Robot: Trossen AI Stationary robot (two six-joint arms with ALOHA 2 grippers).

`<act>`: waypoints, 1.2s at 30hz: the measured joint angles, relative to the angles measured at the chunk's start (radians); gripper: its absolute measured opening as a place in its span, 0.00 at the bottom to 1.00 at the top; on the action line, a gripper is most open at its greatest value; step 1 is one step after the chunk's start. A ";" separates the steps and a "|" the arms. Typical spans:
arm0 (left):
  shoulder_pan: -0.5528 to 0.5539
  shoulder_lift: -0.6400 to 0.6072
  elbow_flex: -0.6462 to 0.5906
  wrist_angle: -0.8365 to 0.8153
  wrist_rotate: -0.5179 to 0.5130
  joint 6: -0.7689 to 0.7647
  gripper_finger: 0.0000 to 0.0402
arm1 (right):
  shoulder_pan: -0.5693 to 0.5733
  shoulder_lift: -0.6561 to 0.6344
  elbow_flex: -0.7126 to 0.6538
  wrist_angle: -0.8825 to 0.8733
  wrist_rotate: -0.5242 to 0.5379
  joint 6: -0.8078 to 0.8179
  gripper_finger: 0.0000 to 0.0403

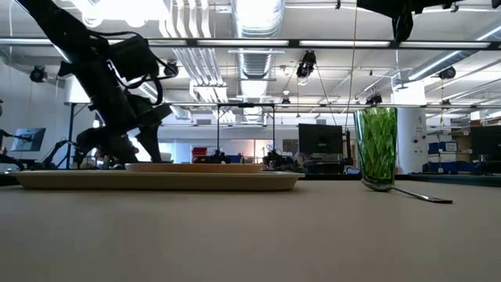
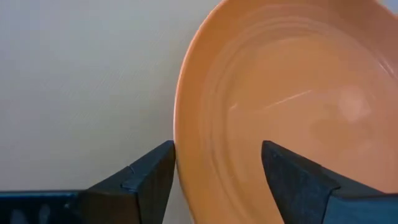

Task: Pick and place plate/cup/fork/spoon on tray
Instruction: Put the orange plate on the bottom left of the white serving tray

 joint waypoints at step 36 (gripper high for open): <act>0.005 -0.188 0.055 -0.614 0.062 -0.064 0.00 | 0.000 0.000 0.000 -0.016 0.001 -0.008 0.02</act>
